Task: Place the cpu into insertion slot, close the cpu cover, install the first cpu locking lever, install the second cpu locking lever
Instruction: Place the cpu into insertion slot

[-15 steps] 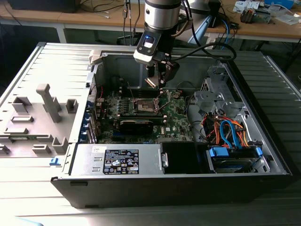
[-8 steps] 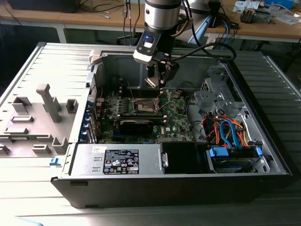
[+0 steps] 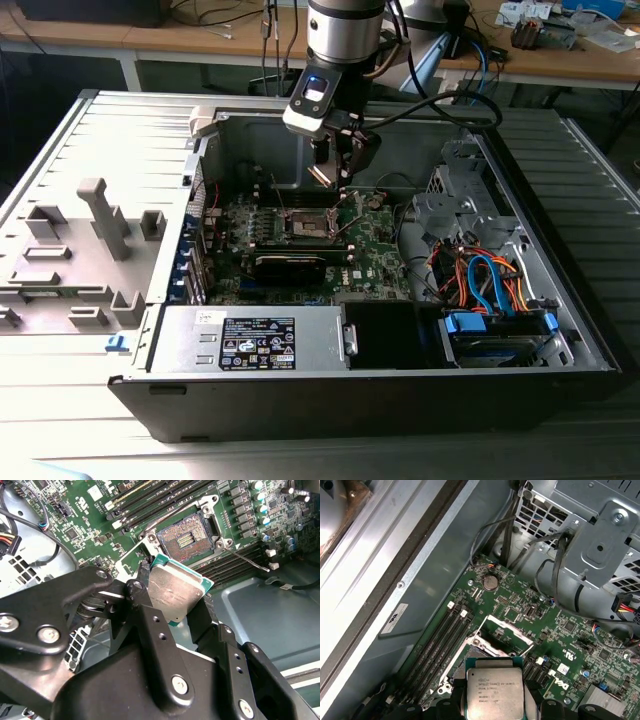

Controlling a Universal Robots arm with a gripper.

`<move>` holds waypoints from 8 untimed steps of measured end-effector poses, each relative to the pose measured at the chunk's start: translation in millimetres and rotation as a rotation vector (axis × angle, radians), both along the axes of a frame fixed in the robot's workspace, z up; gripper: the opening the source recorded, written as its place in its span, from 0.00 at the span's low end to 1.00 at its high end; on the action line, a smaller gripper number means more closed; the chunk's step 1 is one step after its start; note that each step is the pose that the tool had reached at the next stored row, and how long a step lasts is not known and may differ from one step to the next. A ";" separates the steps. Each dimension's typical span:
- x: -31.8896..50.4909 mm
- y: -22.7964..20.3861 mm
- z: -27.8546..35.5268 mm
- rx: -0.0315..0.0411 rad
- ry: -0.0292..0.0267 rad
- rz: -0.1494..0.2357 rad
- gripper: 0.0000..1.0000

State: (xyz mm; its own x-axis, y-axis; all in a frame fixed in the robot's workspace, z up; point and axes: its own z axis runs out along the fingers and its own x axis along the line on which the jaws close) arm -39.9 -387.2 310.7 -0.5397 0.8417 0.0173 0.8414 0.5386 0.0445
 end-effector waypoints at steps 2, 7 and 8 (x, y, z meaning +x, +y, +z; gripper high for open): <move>0.0 0.0 0.0 0.0000 0.0000 -0.001 0.55; 0.0 0.0 0.0 0.0000 0.0000 -0.005 0.55; 0.0 0.0 0.0 -0.0001 0.0000 -0.006 0.55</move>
State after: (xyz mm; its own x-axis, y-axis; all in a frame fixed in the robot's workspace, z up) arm -39.9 -387.2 310.7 -0.5346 0.8449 0.0173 0.8446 0.5335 0.0444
